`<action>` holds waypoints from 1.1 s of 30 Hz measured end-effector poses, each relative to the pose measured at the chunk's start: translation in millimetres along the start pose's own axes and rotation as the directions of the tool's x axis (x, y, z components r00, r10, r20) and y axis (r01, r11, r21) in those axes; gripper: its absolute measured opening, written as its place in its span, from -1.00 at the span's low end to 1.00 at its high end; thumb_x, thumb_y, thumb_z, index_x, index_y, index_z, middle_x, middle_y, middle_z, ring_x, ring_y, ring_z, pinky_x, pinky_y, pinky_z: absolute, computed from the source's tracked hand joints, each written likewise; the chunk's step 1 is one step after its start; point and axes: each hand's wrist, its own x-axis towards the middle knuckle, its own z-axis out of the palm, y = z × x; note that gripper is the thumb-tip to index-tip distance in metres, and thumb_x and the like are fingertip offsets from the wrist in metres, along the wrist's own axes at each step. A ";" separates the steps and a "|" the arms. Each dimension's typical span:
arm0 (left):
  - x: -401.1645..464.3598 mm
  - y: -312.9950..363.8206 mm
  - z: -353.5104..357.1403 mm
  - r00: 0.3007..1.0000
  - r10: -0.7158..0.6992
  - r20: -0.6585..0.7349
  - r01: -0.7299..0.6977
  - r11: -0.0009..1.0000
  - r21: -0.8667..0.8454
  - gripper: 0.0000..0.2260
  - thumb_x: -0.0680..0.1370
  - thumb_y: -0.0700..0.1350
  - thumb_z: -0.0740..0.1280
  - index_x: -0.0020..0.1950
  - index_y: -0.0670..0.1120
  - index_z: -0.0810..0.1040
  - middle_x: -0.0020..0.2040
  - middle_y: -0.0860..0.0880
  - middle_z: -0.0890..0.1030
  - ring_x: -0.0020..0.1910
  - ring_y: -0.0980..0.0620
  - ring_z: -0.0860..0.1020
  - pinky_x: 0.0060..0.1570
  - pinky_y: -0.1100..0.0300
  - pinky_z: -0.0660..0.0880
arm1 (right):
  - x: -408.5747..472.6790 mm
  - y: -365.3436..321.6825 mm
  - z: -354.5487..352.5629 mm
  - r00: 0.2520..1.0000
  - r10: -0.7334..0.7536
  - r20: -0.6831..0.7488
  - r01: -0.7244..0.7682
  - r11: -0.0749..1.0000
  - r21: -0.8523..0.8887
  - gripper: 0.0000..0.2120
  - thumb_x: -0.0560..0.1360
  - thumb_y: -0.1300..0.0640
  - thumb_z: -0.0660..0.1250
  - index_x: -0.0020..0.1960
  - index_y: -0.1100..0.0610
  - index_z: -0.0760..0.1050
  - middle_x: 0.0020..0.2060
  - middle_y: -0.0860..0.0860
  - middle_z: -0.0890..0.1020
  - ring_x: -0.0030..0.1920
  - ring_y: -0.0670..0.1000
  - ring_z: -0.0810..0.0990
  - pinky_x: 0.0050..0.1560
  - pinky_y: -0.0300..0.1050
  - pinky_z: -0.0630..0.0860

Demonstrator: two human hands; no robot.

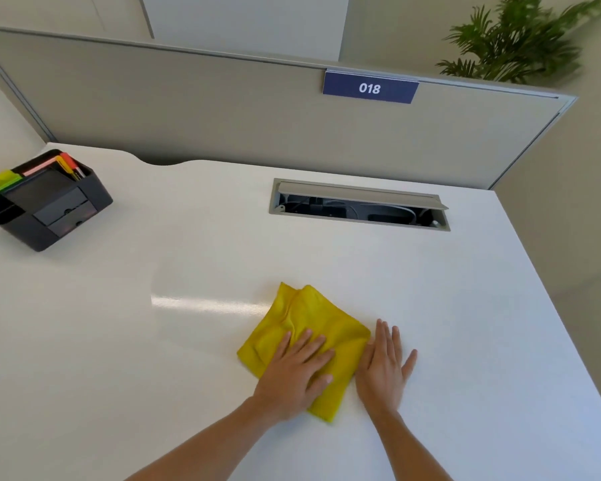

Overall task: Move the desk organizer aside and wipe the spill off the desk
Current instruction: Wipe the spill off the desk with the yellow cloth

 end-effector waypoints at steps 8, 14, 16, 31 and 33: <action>-53.1 -123.2 -46.6 0.805 -0.488 -0.337 0.453 0.873 -0.180 -0.65 0.58 0.07 0.16 0.17 -0.07 0.61 0.27 -0.09 0.58 0.33 -0.12 0.48 0.24 -0.06 0.34 | -33.9 -73.2 31.5 0.926 -0.341 0.164 0.357 0.931 -0.079 -0.29 0.54 -0.38 -0.10 0.55 0.00 0.15 0.55 0.08 0.19 0.57 0.08 0.00 0.49 0.34 -0.19; -111.4 -191.4 -61.5 0.609 -0.710 -0.354 0.694 0.693 -0.196 -0.60 0.57 0.06 0.12 0.17 -0.13 0.60 0.29 -0.18 0.54 0.30 -0.21 0.49 0.32 -0.20 0.29 | -31.6 -96.9 54.7 0.897 -0.321 0.305 0.406 0.870 -0.279 -0.10 0.40 -0.54 0.01 0.52 0.03 0.25 0.51 0.22 0.25 0.53 0.27 0.13 0.37 0.57 -0.08; -115.9 -199.1 -63.8 0.549 -0.758 -0.352 0.734 0.639 -0.230 -0.58 0.57 0.07 0.10 0.17 -0.15 0.60 0.29 -0.20 0.54 0.28 -0.22 0.50 0.31 -0.21 0.30 | -23.6 -106.4 60.7 0.880 -0.370 0.299 0.451 0.847 -0.280 -0.13 0.42 -0.51 0.03 0.50 0.06 0.29 0.50 0.23 0.28 0.52 0.29 0.16 0.36 0.59 -0.03; -116.5 -211.7 -51.6 0.572 -0.769 -0.285 0.767 0.624 -0.148 -0.60 0.60 0.03 0.05 0.22 -0.12 0.57 0.31 -0.14 0.55 0.34 -0.18 0.47 0.36 -0.16 0.28 | 19.9 -210.0 117.8 0.759 -0.560 0.331 0.645 0.717 -0.266 -0.34 0.56 -0.28 -0.05 0.53 0.04 0.23 0.50 0.24 0.27 0.52 0.30 0.15 0.38 0.56 -0.04; -116.2 -209.8 -51.6 0.568 -0.774 -0.279 0.770 0.620 -0.152 -0.56 0.62 0.07 0.01 0.22 -0.11 0.57 0.31 -0.13 0.56 0.34 -0.17 0.47 0.36 -0.15 0.29 | 24.6 -216.2 121.2 0.755 -0.572 0.322 0.652 0.710 -0.268 -0.34 0.56 -0.28 -0.05 0.54 0.03 0.22 0.50 0.24 0.27 0.52 0.30 0.14 0.38 0.56 -0.05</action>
